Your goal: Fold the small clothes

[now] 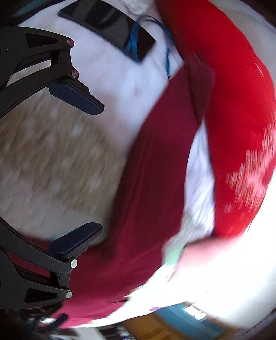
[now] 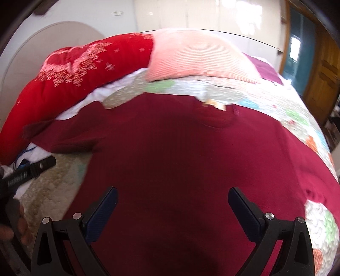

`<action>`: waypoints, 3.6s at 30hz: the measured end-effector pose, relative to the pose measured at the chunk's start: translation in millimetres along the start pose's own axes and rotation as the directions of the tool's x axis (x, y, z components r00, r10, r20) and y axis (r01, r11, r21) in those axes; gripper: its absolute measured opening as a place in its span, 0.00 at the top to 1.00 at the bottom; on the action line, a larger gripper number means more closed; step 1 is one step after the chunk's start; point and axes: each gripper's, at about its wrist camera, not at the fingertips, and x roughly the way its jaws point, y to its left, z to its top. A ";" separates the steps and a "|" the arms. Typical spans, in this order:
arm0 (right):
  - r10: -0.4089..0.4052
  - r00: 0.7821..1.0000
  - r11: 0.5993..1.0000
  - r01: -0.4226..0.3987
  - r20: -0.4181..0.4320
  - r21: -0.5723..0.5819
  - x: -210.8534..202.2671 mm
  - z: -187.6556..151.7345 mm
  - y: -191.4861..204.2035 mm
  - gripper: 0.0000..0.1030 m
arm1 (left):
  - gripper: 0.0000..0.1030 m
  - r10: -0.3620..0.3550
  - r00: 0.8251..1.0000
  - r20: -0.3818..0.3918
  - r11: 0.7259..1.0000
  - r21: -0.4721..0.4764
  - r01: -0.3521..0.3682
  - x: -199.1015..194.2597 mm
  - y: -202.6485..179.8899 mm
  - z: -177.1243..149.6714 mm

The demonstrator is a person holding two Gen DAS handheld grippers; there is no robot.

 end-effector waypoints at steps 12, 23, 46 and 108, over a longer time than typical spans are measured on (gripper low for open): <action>0.449 0.892 0.883 -0.452 -0.053 -0.123 11.3 87.4 159.8 0.02 | 0.02 0.198 0.978 0.064 0.980 -0.026 -0.197 -22.8 62.7 -2.3; 0.699 0.675 0.691 -0.723 -0.237 -0.022 83.4 144.6 328.0 0.02 | 0.02 0.324 0.927 0.187 0.944 0.006 -0.331 -38.0 83.8 -19.5; 0.623 0.776 0.770 -0.630 -0.097 -0.103 14.8 148.4 250.2 0.91 | 0.03 0.253 0.945 0.209 0.965 0.019 -0.263 -41.2 75.2 -18.8; 0.053 0.984 0.983 -0.081 0.168 0.163 -77.9 70.9 -29.0 0.46 | 0.03 -0.027 1.000 0.011 0.905 0.425 0.020 33.2 -117.3 -23.9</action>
